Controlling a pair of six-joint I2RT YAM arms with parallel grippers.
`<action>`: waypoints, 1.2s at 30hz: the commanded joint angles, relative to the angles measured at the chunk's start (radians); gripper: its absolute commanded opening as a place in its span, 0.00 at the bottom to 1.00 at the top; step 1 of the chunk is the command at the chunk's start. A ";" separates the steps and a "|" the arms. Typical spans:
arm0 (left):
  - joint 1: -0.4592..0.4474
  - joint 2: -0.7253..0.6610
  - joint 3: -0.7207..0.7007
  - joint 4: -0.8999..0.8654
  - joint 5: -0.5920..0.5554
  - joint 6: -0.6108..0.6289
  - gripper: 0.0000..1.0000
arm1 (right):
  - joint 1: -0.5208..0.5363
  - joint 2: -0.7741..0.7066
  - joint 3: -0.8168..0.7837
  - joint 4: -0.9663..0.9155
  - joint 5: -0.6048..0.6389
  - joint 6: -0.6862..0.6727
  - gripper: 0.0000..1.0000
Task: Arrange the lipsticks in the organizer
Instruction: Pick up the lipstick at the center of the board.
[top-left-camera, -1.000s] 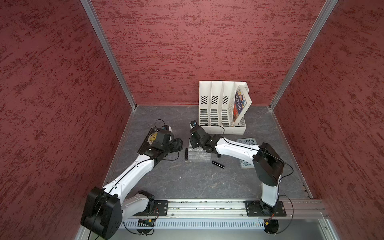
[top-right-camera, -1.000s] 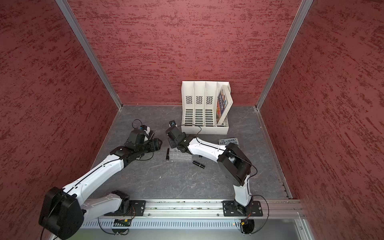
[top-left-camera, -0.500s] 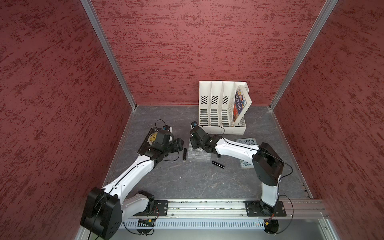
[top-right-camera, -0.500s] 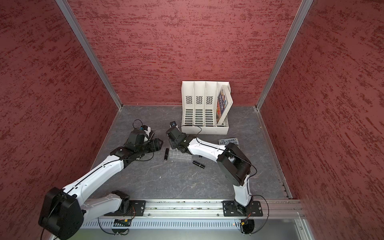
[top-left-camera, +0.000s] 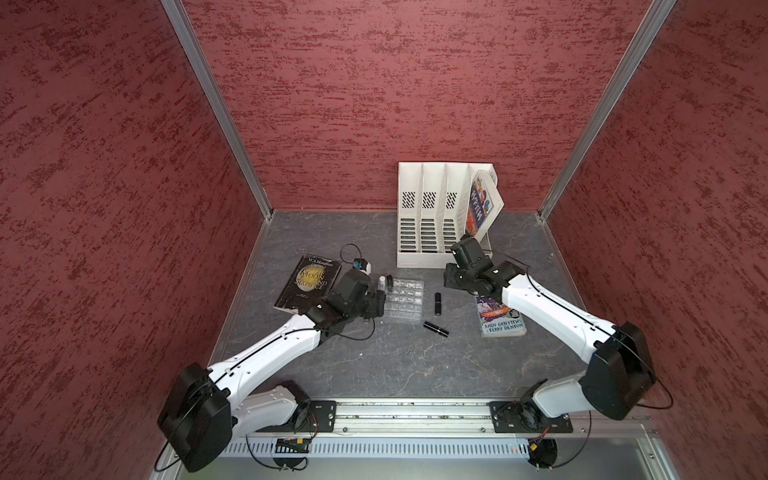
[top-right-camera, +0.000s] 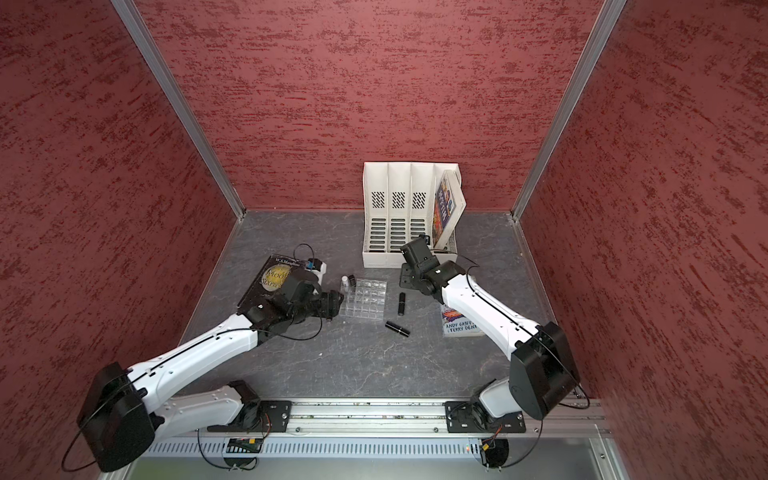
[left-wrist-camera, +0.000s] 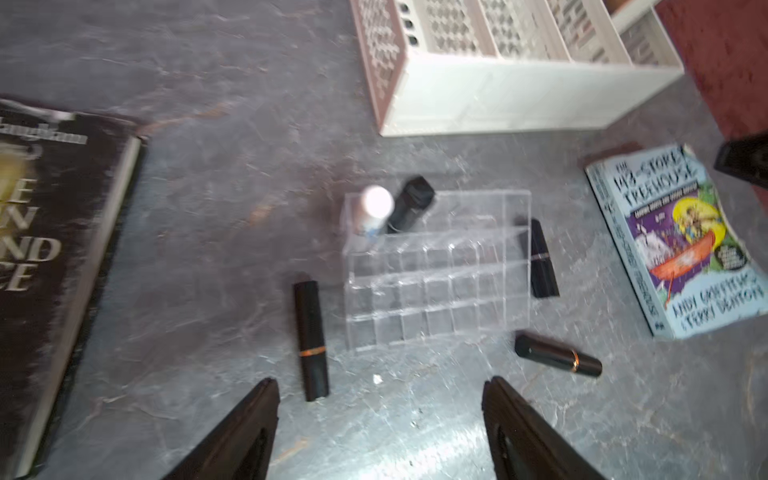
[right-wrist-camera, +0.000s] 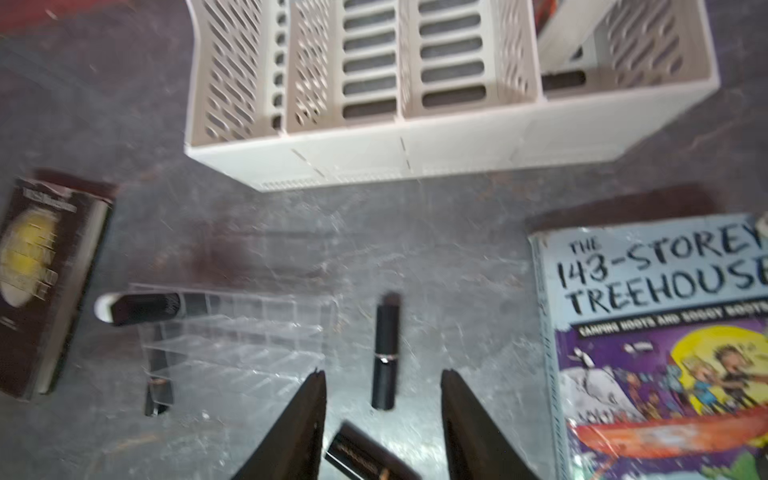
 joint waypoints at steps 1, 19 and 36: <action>-0.072 0.051 0.016 0.045 -0.053 -0.048 0.80 | 0.011 0.063 -0.013 -0.132 -0.076 0.021 0.51; -0.135 0.108 0.045 0.096 0.022 -0.088 0.77 | 0.011 0.356 0.090 0.005 -0.103 -0.001 0.42; -0.096 0.105 0.024 0.168 0.175 -0.131 0.74 | -0.008 0.288 0.033 0.044 -0.085 0.033 0.16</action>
